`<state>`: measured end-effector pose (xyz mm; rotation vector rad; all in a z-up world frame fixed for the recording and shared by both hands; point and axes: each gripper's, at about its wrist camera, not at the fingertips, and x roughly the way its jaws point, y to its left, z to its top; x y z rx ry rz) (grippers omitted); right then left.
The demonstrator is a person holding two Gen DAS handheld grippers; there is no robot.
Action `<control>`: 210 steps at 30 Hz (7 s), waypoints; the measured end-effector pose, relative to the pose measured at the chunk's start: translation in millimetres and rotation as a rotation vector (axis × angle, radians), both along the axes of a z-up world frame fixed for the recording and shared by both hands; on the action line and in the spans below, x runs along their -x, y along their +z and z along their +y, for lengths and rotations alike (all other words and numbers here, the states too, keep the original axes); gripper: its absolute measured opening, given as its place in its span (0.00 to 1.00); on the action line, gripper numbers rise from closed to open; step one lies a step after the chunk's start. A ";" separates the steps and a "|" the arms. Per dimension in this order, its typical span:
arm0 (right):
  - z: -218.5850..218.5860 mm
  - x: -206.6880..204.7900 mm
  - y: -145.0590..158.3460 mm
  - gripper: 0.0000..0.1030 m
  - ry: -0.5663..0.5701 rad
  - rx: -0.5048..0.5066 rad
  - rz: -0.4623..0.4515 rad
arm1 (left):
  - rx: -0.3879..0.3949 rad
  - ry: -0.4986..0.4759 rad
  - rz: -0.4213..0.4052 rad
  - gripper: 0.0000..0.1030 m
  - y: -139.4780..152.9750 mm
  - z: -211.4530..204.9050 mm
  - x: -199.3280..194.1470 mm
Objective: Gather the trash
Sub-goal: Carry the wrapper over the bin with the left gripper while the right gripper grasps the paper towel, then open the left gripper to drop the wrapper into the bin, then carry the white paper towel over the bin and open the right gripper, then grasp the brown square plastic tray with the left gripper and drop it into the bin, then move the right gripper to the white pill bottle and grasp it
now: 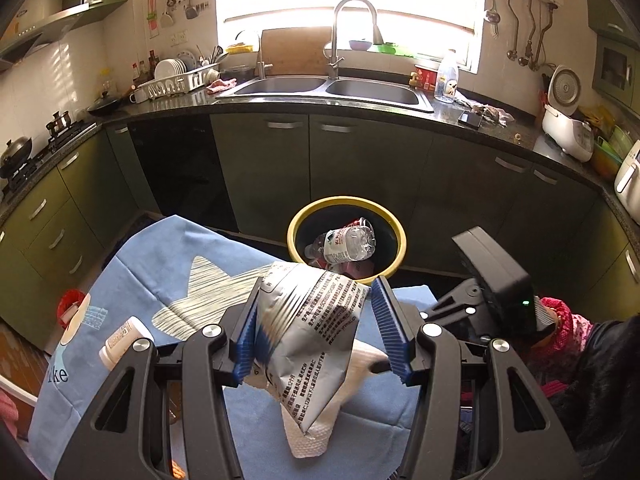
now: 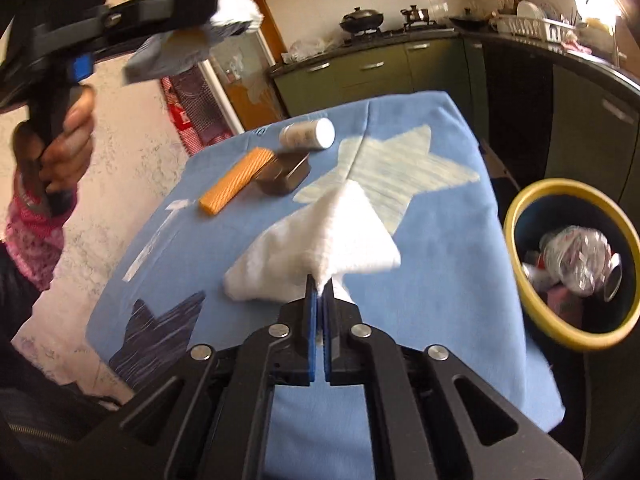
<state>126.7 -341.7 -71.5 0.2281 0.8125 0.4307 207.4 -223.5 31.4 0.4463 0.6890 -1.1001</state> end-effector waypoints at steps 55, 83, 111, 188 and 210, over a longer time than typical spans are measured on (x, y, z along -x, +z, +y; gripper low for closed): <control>-40.4 58.1 17.9 0.03 0.033 -0.150 -0.055 | 0.257 0.457 -0.167 0.95 -54.7 38.1 16.7; -147.1 11.9 118.6 0.03 -0.520 0.002 -0.172 | 0.179 0.911 -0.101 0.95 -148.1 174.4 51.7; -186.4 -57.5 -0.9 0.13 -0.613 0.165 0.182 | 0.122 0.882 -0.061 0.95 -161.3 151.6 42.6; -153.1 24.9 -6.5 0.54 -0.467 -0.114 0.109 | -0.097 0.380 0.028 0.67 -115.6 -121.4 -75.2; -188.4 43.6 -24.4 0.55 -0.521 -0.174 0.127 | -0.105 0.240 0.274 0.87 -178.1 -273.3 -112.5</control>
